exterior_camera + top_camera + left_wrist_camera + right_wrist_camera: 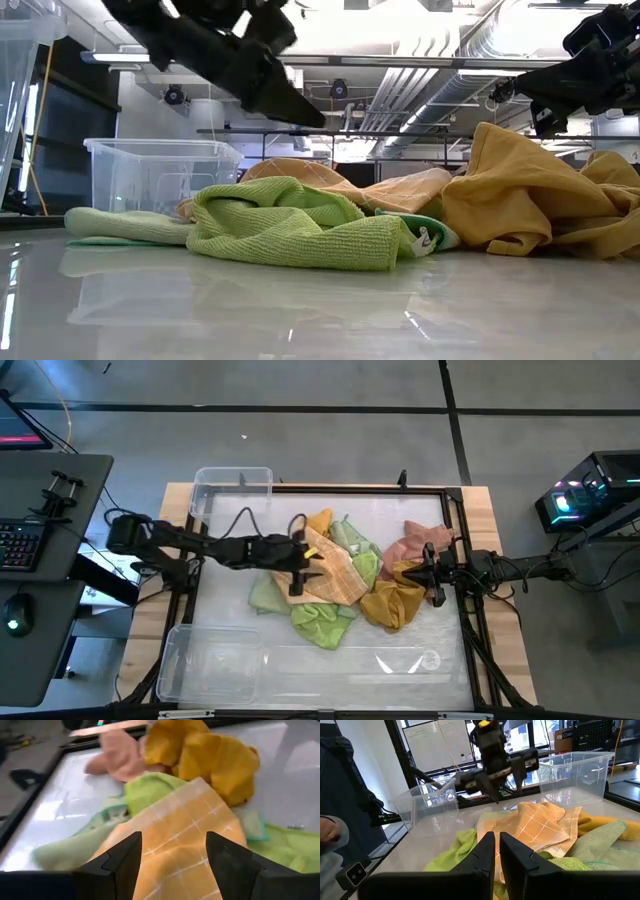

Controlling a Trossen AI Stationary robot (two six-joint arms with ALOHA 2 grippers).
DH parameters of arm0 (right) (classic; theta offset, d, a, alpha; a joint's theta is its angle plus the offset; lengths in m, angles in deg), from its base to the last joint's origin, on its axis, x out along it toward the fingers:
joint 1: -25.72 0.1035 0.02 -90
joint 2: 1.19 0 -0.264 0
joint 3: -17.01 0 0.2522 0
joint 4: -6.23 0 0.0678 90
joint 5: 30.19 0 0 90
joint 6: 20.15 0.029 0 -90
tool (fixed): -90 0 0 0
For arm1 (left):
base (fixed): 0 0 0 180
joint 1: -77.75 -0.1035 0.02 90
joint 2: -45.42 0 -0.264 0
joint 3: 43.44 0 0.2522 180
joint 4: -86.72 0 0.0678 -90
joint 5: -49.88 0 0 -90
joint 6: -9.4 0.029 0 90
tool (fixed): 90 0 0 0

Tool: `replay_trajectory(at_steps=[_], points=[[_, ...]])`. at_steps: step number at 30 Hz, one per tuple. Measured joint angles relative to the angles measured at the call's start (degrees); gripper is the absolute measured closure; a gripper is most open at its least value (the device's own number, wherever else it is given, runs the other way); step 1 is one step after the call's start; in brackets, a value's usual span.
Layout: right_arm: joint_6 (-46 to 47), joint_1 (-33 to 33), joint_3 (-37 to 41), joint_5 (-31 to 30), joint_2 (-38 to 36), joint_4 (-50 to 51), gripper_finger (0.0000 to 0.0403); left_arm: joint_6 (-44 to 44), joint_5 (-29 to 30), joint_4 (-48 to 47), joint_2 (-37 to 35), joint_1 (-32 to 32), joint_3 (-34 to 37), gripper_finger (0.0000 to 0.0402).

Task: Sort towels by color in basket
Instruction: Put the orange towel into the top transparent bin

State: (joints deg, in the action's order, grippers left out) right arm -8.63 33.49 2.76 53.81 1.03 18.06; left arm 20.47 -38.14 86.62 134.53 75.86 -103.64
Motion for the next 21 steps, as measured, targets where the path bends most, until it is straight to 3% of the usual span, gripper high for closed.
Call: replay_trajectory(at_steps=[6, 10, 14, 19, 21], points=[[0.0, 0.0, 0.0, 0.0, 0.0, 0.0, 0.038, 2.6, 0.3, -2.3, 5.8, -0.8, -0.2, 0.0198], [0.0, 0.0, 0.0, 0.0, 0.0, 0.0, 0.038, 2.3, 5.9, -2.5, 9.0, -1.6, -0.2, 0.0222], [0.0, 0.0, 0.0, 0.0, 0.0, 0.0, 0.038, 4.2, 8.9, -1.8, 11.0, -1.9, -0.2, 0.027], [0.0, 0.0, 0.0, 0.0, 0.0, 0.0, 0.038, 8.2, 9.2, -2.7, 11.3, -1.2, -0.2, 0.0373], [0.0, 0.0, 0.0, 0.0, 0.0, 0.0, 0.038, 9.0, 9.4, -3.9, 10.0, -0.7, -0.5, 0.0392]])
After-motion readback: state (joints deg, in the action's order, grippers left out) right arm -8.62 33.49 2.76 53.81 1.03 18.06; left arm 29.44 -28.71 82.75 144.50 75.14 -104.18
